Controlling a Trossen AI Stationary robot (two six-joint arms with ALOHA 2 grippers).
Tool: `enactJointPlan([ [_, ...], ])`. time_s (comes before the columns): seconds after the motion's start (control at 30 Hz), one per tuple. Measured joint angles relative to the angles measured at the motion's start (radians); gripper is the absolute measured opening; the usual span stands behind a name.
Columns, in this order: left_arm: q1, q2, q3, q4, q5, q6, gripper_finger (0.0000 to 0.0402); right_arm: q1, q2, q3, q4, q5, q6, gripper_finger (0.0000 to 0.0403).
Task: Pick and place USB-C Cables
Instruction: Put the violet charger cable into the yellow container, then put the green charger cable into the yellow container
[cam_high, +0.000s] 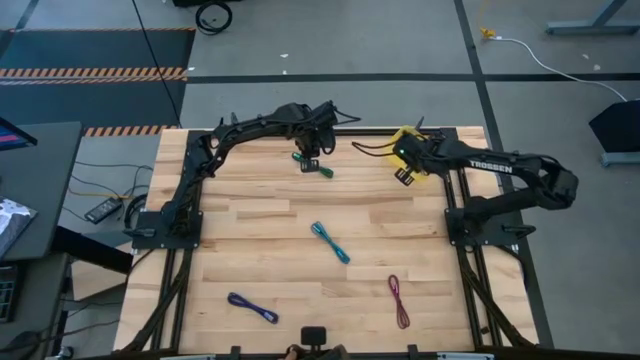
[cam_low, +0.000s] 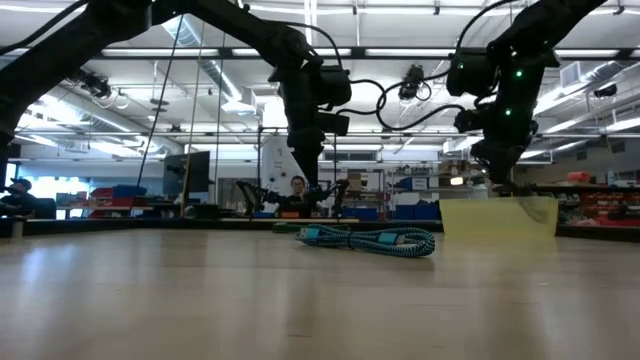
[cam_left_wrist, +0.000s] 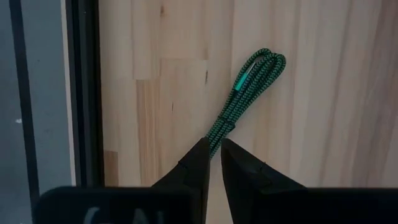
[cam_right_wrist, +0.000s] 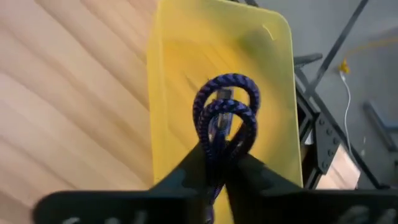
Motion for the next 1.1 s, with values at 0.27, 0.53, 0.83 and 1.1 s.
enactJointPlan([
  [0.27,-0.006,0.000,0.000,-0.003,0.001,0.025,0.0047,-0.012,0.013,0.000,0.048,0.070,0.017,0.0231],
  [0.53,0.030,0.000,0.000,-0.063,0.020,0.204,0.0048,0.076,-0.116,0.000,0.177,0.050,0.051,0.0286],
  [0.83,0.094,0.000,0.000,-0.157,0.031,0.324,0.0050,0.239,-0.202,-0.069,0.798,-0.263,-0.026,0.0270],
  [1.1,0.083,0.014,0.000,-0.190,0.077,0.451,0.0119,0.282,-0.202,-0.094,0.952,-0.313,-0.149,0.0267],
])
